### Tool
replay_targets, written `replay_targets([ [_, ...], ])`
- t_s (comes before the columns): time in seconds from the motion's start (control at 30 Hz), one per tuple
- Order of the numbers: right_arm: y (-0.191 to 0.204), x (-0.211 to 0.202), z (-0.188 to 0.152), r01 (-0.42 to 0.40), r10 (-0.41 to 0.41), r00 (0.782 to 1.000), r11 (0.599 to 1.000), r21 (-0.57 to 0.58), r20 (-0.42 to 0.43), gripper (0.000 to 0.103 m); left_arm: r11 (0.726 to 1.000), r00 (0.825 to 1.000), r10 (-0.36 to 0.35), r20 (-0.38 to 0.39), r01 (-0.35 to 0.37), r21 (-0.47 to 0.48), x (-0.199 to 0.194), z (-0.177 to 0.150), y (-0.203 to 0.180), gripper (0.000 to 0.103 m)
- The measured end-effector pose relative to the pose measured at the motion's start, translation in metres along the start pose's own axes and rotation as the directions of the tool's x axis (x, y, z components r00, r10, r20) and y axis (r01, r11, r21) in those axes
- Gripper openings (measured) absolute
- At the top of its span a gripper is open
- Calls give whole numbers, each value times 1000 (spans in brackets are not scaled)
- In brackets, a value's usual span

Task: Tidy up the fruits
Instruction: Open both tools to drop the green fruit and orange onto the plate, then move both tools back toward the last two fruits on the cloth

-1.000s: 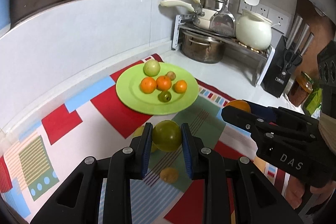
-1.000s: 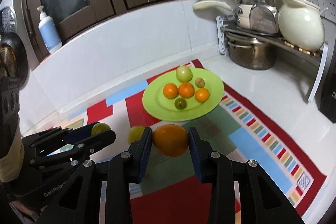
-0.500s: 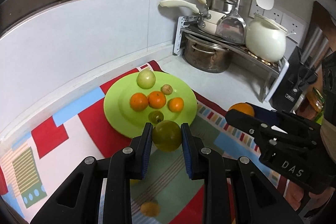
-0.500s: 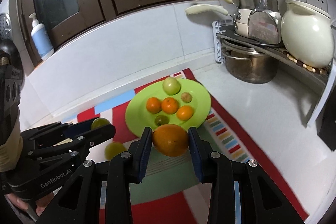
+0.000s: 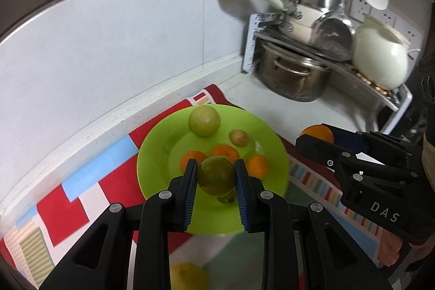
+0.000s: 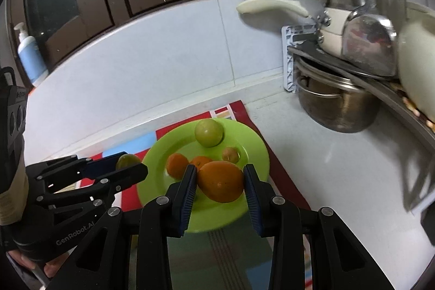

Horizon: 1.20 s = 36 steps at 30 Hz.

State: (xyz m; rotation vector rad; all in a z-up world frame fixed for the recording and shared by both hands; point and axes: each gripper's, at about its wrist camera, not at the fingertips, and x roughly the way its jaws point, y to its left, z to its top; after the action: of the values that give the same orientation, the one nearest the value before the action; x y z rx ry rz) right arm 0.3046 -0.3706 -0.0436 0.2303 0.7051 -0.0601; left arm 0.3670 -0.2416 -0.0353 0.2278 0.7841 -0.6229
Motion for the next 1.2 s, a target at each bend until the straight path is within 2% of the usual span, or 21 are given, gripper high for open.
replay_targets([
  [0.43, -5, 71, 16, 14, -14, 997, 1000, -3, -72, 36, 1000, 998, 14, -53, -13, 18, 71, 20, 25, 27],
  [0.63, -7, 88, 17, 18, -18, 996, 1000, 4, -90, 36, 999, 998, 22, -53, -20, 30, 83, 24, 31, 30],
  [0.7, -8, 90, 16, 21, -20, 996, 1000, 13, -92, 38, 999, 998, 32, -46, -30, 28, 82, 23, 34, 36],
  [0.77, -8, 90, 17, 22, -21, 996, 1000, 16, -91, 45, 999, 998, 40, -41, -39, 25, 77, 21, 36, 36],
  [0.87, -6, 81, 16, 44, -43, 996, 999, 6, -74, 46, 998, 998, 56, -29, -55, 23, 67, 18, 39, 40],
  [0.97, -1, 66, 13, 61, -61, 997, 998, -8, -47, 48, 997, 997, 77, -5, -77, 16, 48, 12, 40, 47],
  [1.03, 2, 54, 11, 66, -66, 997, 998, -16, -31, 54, 995, 995, 95, 15, -95, 17, 33, 8, 37, 52],
  [1.2, 15, 19, 6, 73, -73, 997, 996, -51, 19, 57, 990, 988, 144, 59, -144, 6, -7, -3, 32, 61],
])
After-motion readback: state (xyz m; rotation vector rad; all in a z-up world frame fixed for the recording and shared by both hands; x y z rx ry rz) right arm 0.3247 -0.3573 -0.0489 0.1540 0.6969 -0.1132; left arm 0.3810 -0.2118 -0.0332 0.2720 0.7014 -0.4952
